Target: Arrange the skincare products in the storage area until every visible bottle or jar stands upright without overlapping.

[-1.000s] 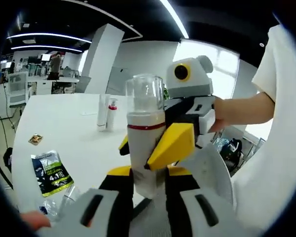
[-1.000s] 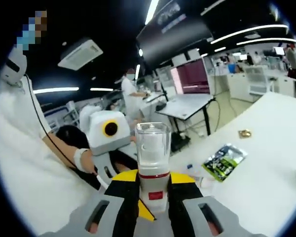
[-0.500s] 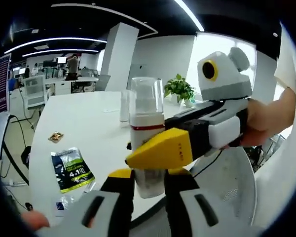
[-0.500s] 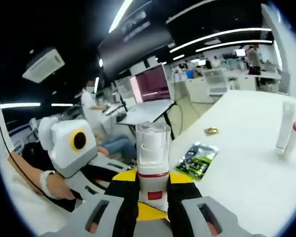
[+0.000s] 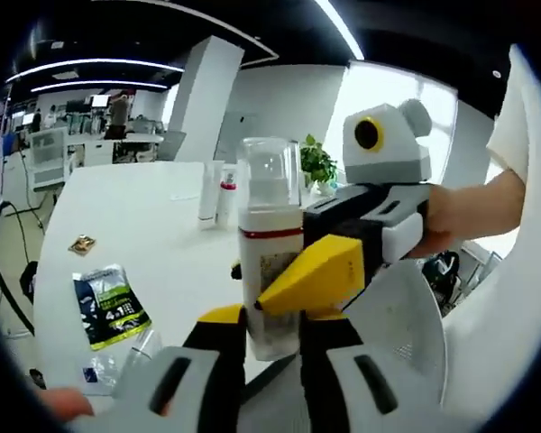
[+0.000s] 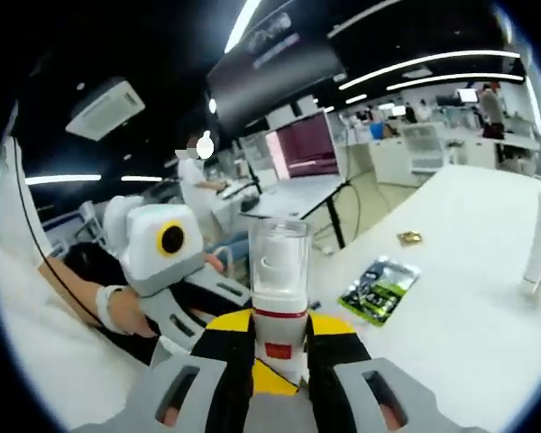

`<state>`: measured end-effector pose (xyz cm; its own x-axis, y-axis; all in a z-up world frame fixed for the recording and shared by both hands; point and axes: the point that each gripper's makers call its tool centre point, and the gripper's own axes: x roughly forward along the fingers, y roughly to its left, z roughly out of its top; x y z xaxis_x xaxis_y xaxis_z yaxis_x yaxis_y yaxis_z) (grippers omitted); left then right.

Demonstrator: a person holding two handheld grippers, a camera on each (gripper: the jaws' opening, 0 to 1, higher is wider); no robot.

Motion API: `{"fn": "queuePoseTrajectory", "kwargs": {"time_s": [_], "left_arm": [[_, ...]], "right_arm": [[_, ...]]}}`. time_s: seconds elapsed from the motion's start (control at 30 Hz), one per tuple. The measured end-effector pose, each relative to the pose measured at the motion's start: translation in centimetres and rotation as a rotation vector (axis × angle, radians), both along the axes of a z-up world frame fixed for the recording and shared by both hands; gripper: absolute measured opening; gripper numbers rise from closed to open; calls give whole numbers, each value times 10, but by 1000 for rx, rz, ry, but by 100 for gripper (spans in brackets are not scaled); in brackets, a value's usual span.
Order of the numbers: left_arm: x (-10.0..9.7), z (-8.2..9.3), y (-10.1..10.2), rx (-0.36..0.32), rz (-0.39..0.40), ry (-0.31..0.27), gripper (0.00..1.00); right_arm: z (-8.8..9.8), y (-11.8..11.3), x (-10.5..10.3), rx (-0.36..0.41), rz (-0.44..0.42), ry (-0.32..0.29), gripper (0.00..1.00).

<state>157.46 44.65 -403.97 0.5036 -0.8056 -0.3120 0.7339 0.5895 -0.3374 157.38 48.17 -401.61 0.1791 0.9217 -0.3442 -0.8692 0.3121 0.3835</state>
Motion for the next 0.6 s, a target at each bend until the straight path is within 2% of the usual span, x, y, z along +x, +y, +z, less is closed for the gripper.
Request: {"fn": "queuePoseTrajectory", "kwargs": {"time_s": [0.03, 0.1, 0.2, 0.4, 0.57, 0.6], "left_arm": [[-2, 4, -2, -28, -13, 2, 16], [-4, 8, -3, -64, -28, 18, 16], [-8, 14, -6, -116, -58, 32, 16], [-13, 17, -11, -133, -92, 33, 16], [-22, 19, -16, -149, -149, 39, 16], [-23, 20, -17, -152, -155, 41, 16]], "right_arm": [[1, -1, -3, 12, 25, 7, 19], [8, -4, -10, 17, 110, -29, 21], [13, -8, -13, 38, 139, -15, 24], [18, -11, -18, 55, 182, -1, 24], [21, -10, -20, 86, 184, 32, 24], [21, -10, -21, 88, 191, 33, 21]]}}
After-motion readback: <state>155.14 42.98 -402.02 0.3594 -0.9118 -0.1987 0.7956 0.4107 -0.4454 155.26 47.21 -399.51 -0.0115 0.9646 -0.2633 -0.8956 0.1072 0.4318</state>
